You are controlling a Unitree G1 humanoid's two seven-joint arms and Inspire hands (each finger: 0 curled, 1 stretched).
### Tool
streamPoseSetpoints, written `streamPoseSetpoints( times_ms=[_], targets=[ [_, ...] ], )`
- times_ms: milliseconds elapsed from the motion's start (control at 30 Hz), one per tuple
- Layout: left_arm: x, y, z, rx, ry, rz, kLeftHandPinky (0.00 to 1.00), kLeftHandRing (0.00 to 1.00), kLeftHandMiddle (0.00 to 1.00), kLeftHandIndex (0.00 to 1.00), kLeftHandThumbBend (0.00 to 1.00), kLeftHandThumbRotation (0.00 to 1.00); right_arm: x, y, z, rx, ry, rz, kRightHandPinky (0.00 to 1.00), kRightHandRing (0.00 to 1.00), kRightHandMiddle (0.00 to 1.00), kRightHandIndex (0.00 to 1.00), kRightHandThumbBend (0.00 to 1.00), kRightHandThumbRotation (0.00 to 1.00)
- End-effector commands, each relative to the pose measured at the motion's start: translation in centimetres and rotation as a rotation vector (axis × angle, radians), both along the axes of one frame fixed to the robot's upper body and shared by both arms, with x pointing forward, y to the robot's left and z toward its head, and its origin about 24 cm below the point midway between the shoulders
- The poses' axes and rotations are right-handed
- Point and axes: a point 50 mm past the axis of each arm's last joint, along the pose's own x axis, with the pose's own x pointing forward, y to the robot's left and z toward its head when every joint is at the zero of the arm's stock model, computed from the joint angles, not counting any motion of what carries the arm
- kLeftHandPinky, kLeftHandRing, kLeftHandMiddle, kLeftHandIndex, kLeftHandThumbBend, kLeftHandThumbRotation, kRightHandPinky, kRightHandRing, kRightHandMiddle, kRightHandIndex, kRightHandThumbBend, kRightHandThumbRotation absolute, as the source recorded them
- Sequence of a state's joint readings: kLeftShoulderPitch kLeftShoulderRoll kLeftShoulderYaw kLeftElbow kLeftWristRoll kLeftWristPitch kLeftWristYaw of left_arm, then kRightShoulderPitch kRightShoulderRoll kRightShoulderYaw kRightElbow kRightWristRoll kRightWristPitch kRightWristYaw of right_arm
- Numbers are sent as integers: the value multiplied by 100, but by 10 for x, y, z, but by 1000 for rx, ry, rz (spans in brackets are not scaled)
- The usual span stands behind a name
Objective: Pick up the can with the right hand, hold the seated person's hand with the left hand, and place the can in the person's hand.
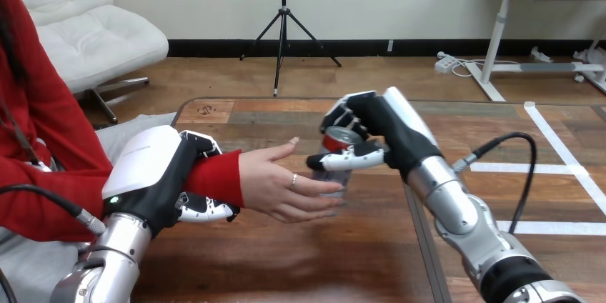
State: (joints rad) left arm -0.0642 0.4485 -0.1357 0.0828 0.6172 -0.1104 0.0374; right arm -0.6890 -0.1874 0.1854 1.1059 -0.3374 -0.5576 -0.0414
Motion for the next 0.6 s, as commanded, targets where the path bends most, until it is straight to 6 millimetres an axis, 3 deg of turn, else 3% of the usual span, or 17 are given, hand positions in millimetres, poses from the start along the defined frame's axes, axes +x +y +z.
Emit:
streamPoseSetpoints(
  times_ms=[0,567],
  targets=[
    [21,-36,70,-118,-299,-131,31,36,40,39,66,0,18,30,60,58,-225,98,28,31,39,44,79,0],
    [24,-39,65,-139,-282,-143,33,37,41,40,64,0,13,51,64,93,-233,170,29,32,39,44,77,0]
  ],
)
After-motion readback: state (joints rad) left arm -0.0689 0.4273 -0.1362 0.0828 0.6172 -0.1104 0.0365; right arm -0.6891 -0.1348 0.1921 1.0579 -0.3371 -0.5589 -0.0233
